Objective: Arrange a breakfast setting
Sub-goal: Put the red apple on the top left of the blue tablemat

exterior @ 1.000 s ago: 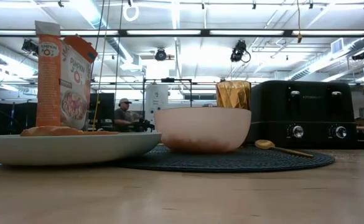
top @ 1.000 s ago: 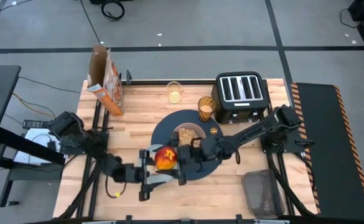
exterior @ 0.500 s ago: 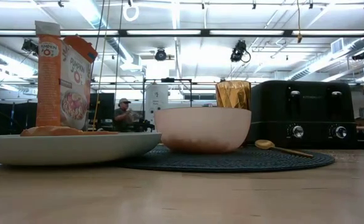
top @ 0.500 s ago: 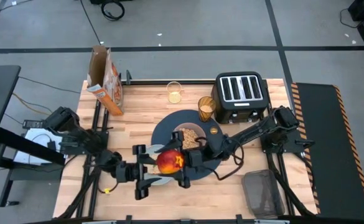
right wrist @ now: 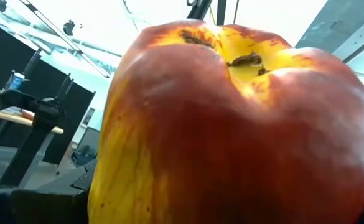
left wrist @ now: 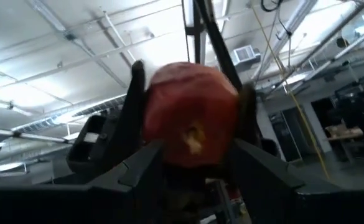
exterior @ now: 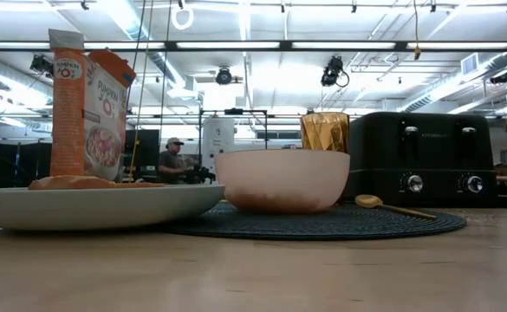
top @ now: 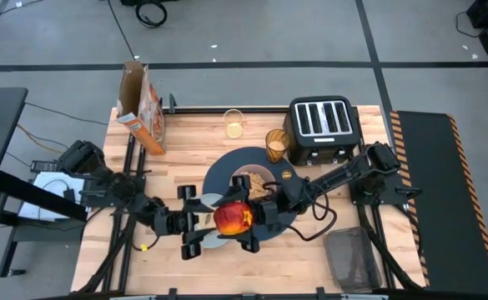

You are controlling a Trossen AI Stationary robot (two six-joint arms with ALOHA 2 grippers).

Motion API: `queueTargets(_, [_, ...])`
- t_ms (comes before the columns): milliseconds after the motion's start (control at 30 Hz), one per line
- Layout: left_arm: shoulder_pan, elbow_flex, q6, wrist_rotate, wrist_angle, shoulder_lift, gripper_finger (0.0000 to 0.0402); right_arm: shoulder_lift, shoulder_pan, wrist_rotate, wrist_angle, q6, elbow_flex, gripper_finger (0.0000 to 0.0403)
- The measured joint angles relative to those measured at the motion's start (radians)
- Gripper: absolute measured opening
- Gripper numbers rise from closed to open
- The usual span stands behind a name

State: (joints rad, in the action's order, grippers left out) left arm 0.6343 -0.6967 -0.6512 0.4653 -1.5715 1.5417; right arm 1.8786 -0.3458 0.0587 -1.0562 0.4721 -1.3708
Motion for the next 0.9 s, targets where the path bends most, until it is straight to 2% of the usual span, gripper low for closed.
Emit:
queueTargets(233, [-0.053, -0.008, 0.073, -0.106, 0.002, -0.003, 0.0194, 0.000, 0.008, 0.021, -0.005, -0.002, 0.000, 0.0329])
queueTargets(400, [-0.077, -0.026, 0.125, -0.136, 0.031, -0.005, 0.0191, 0.000, 0.010, 0.019, -0.008, 0.001, 0.000, 0.0329])
queueTargets(900, [-0.089, -0.029, 0.144, -0.134, 0.051, -0.005, 0.0107, 0.000, 0.010, 0.013, -0.028, 0.003, 0.000, 0.0329])
